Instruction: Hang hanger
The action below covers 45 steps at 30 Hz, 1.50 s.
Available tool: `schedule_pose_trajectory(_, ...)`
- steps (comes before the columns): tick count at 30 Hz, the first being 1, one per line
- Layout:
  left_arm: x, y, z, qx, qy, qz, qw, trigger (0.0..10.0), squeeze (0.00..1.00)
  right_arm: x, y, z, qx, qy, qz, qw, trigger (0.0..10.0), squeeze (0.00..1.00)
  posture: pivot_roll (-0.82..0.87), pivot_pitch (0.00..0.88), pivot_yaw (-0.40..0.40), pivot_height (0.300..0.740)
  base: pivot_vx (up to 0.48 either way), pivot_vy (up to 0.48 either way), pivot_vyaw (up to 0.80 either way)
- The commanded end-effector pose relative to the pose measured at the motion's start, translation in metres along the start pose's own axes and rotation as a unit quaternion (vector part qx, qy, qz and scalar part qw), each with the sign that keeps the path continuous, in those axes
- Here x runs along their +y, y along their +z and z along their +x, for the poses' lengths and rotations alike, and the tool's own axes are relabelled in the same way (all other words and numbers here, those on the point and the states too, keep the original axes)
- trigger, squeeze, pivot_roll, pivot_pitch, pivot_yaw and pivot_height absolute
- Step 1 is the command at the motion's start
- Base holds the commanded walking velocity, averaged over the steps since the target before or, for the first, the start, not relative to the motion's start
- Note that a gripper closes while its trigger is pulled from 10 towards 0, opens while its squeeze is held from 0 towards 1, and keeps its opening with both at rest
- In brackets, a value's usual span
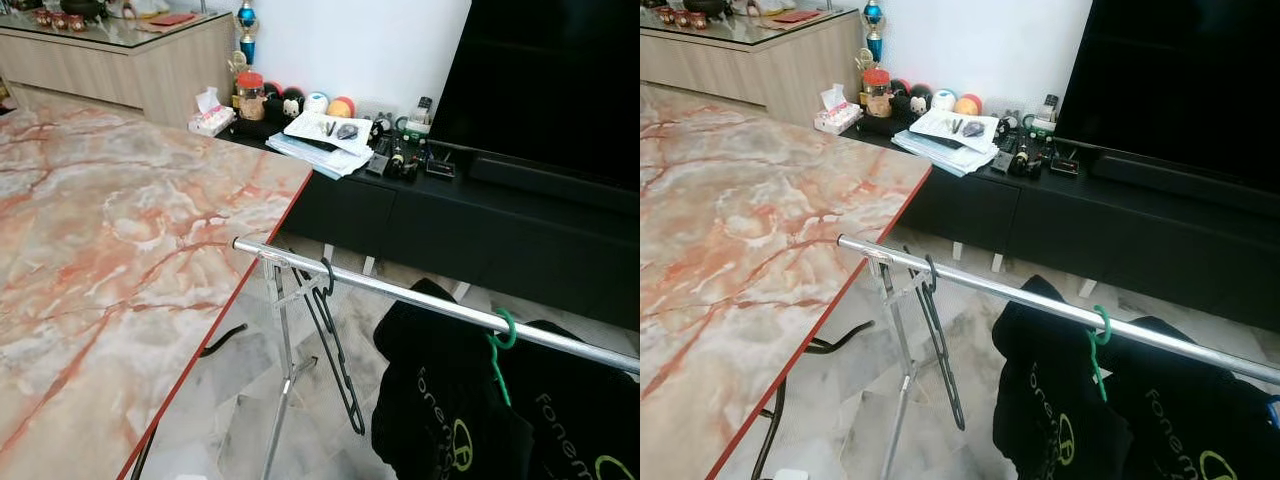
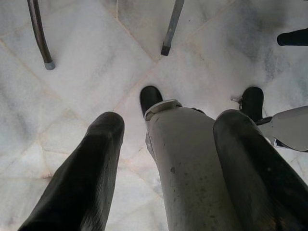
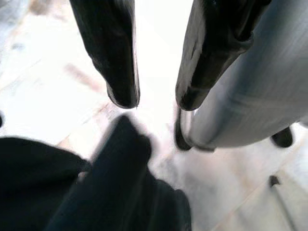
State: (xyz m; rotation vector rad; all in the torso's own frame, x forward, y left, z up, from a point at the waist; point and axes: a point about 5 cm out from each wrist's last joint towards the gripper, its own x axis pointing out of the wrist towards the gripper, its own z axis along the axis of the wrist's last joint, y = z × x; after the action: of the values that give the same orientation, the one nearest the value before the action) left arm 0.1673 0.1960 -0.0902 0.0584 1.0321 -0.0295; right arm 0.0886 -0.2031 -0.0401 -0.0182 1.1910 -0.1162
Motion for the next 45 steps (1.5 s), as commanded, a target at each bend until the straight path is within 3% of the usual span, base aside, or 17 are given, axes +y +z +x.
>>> schedule_pose_trajectory(1,-0.002,-0.007,-0.001,0.017,-0.004,0.007,1.000,10.0,0.00,-0.003,0.005,-0.006,-0.007,0.000,-0.001,1.000,10.0,0.00,0.01,0.065,-0.079,0.740,0.000,0.000,0.00)
schedule_pose_trajectory(5,-0.002,-0.007,-0.001,0.017,-0.004,0.009,1.000,10.0,0.00,-0.003,0.013,-0.012,-0.028,0.002,-0.010,1.000,10.0,0.00,0.01,0.065,-0.079,0.740,0.000,0.000,0.00)
schedule_pose_trajectory(8,-0.001,-0.006,-0.001,0.017,-0.005,0.011,1.000,10.0,0.00,0.005,0.020,-0.027,-0.042,0.048,-0.034,0.997,10.0,0.00,0.00,0.066,-0.077,0.740,0.000,0.000,0.00)
schedule_pose_trajectory(9,-0.001,-0.006,-0.001,0.018,-0.006,0.015,1.000,10.0,0.00,0.010,0.031,-0.042,-0.073,0.084,-0.051,0.993,10.0,0.00,0.00,0.067,-0.075,0.740,0.000,0.000,0.00)
schedule_pose_trajectory(11,-0.001,-0.006,-0.001,0.018,-0.007,0.018,1.000,10.0,0.00,0.008,0.046,-0.051,-0.123,0.087,-0.051,0.987,10.0,0.00,0.00,0.068,-0.075,0.740,0.000,0.000,0.00)
schedule_pose_trajectory(15,0.000,-0.006,-0.001,0.019,-0.009,0.023,1.000,10.0,0.00,0.008,0.082,-0.069,-0.245,0.125,-0.022,0.961,10.0,0.00,-0.01,0.069,-0.073,0.740,0.000,0.000,0.00)
schedule_pose_trajectory(17,-0.001,-0.006,-0.001,0.019,-0.010,0.025,0.999,10.0,0.00,0.009,0.092,-0.073,-0.275,0.143,-0.017,0.951,10.0,0.00,-0.02,0.068,-0.072,0.740,0.000,0.000,0.00)
schedule_pose_trajectory(21,0.000,-0.004,0.000,0.017,-0.011,0.032,0.999,10.0,0.00,0.003,0.135,-0.087,-0.378,0.120,0.015,0.918,10.0,0.00,0.00,0.066,-0.071,0.740,0.000,0.000,0.00)
schedule_pose_trajectory(22,0.000,-0.004,0.000,0.017,-0.011,0.032,0.999,10.0,0.00,0.003,0.135,-0.087,-0.378,0.120,0.015,0.918,10.0,0.00,0.00,0.066,-0.071,0.740,0.000,0.000,0.00)
schedule_pose_trajectory(23,0.000,-0.004,0.000,0.017,-0.011,0.032,0.999,10.0,0.00,0.001,0.143,-0.088,-0.393,0.111,0.025,0.913,10.0,1.00,0.00,0.065,-0.069,0.740,0.000,0.000,0.00)
schedule_pose_trajectory(25,0.000,-0.004,0.000,0.018,-0.011,0.033,0.999,10.0,0.00,-0.001,0.159,-0.089,-0.419,0.098,0.049,0.901,10.0,1.00,0.00,0.065,-0.070,0.740,0.000,0.000,0.00)
schedule_pose_trajectory(29,0.000,-0.004,0.000,0.017,-0.011,0.033,0.999,10.0,0.00,0.002,0.170,-0.087,-0.426,0.094,0.048,0.898,10.0,1.00,0.01,0.066,-0.070,0.740,0.000,0.000,0.00)
schedule_pose_trajectory(31,0.000,-0.004,0.000,0.017,-0.011,0.034,0.999,10.0,0.00,0.002,0.168,-0.078,-0.402,0.077,0.038,0.912,10.0,0.94,0.01,0.069,-0.070,0.740,0.000,0.000,0.00)
schedule_pose_trajectory(32,0.000,-0.004,0.000,0.017,-0.011,0.034,0.999,10.0,0.00,0.001,0.166,-0.075,-0.392,0.066,0.029,0.917,10.0,0.55,0.01,0.069,-0.070,0.740,0.000,0.000,0.00)
schedule_pose_trajectory(33,0.000,-0.004,0.000,0.018,-0.011,0.035,0.999,10.0,0.00,0.000,0.165,-0.074,-0.391,0.064,0.028,0.918,10.0,0.00,0.01,0.071,-0.072,0.740,0.000,0.000,0.00)
schedule_pose_trajectory(38,-0.001,-0.004,0.000,0.018,-0.013,0.035,0.999,10.0,0.00,-0.006,0.161,-0.066,-0.373,0.032,0.030,0.927,10.0,0.00,0.01,0.077,-0.072,0.740,0.000,0.000,0.00)
schedule_pose_trajectory(45,-0.002,-0.004,0.000,0.019,-0.014,0.035,0.999,10.0,0.00,-0.014,0.174,-0.071,-0.409,0.016,0.059,0.910,10.0,0.00,0.01,0.079,-0.077,0.740,0.000,0.000,0.00)
